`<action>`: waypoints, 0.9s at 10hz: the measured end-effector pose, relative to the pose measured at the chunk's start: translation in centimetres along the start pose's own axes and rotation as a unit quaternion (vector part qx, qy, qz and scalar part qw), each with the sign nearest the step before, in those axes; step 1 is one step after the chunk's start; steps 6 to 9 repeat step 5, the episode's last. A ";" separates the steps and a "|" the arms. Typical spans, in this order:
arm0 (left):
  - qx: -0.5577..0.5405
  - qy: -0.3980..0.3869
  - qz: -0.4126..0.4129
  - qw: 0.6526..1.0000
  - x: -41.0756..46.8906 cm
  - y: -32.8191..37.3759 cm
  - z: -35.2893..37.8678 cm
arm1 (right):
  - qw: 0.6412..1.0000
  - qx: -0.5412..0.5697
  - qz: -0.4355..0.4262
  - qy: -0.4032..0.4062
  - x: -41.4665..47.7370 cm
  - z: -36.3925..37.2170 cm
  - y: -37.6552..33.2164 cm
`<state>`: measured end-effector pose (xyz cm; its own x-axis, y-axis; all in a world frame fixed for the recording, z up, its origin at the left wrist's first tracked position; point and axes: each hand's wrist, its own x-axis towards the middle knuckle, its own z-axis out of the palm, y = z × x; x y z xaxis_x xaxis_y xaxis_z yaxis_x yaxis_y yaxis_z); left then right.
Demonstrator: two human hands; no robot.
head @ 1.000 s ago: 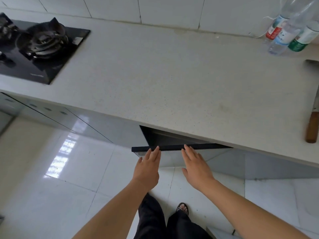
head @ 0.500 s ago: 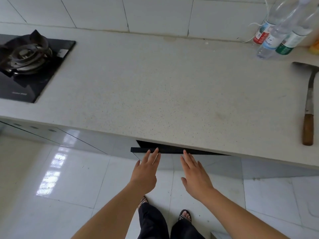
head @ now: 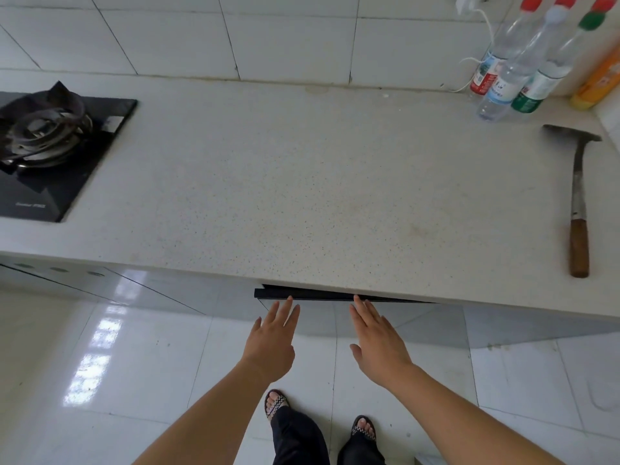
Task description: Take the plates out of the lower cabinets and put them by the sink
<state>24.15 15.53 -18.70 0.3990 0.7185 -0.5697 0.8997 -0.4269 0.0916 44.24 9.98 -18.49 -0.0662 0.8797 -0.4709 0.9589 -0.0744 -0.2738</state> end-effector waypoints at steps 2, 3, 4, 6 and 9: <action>-0.035 0.027 -0.036 0.998 -2.3 1.1 -2.7 | 0.998 0.047 -0.035 0.031 -2.2 -3.1 0.1; -0.064 0.072 -0.046 0.994 -3.7 2.2 -4.0 | 0.995 0.063 -0.052 0.054 -3.3 -5.3 0.2; -0.101 0.123 -0.051 0.986 -5.5 3.5 -5.3 | 0.991 0.076 -0.073 0.077 -4.1 -6.9 0.2; -0.112 0.174 -0.048 0.977 -7.3 4.6 -6.3 | 0.987 0.075 -0.098 0.098 -4.9 -8.6 -0.1; -0.112 0.174 -0.048 0.977 -7.3 4.6 -6.3 | 0.987 0.075 -0.098 0.098 -4.9 -8.6 -0.1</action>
